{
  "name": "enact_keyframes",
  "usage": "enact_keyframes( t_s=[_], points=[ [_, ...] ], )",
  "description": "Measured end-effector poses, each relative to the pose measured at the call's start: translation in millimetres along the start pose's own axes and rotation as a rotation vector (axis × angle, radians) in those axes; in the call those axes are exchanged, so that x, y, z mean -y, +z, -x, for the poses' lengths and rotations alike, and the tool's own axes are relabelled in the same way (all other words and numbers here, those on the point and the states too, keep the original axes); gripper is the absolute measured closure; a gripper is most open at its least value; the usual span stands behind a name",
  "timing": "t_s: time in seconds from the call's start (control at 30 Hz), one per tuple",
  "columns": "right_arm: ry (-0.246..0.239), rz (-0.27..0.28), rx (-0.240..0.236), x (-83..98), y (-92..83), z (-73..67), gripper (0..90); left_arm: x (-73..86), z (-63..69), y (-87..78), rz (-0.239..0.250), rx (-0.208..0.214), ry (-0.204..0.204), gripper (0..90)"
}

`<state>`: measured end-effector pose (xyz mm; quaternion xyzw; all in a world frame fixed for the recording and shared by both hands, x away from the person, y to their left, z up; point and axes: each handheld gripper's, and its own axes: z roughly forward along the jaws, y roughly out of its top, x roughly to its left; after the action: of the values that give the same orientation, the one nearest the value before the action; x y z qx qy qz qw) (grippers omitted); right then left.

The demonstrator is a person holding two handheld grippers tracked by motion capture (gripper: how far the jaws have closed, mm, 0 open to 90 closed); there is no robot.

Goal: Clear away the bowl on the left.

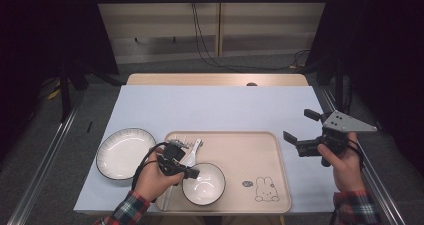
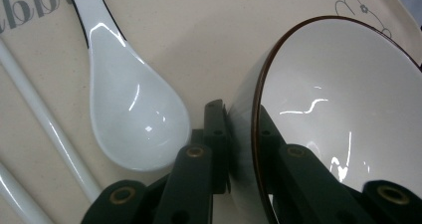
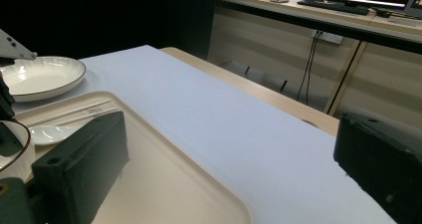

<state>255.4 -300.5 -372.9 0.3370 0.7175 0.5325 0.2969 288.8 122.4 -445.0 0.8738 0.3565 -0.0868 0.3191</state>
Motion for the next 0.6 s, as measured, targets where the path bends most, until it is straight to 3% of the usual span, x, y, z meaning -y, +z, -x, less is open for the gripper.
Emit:
enact_keyframes(
  t_s=[0.37, 0.5, 0.6],
  points=[
    [0.001, 0.0, -0.004, 0.1, 0.5, -0.2, 0.4, -0.3, -1.2, 0.4, 0.008, 0.021, 0.005, 80.6],
    [0.0, -0.002, -0.006, 0.2, 0.9, -0.5, 0.4, -2.0, -2.2, -2.6, 0.059, 0.045, -0.014, 78.7],
    [0.0, -0.001, -0.005, 0.1, 0.9, -0.6, 0.4, -3.7, -3.1, -5.7, 0.077, 0.051, -0.003, 75.5]
  ],
)
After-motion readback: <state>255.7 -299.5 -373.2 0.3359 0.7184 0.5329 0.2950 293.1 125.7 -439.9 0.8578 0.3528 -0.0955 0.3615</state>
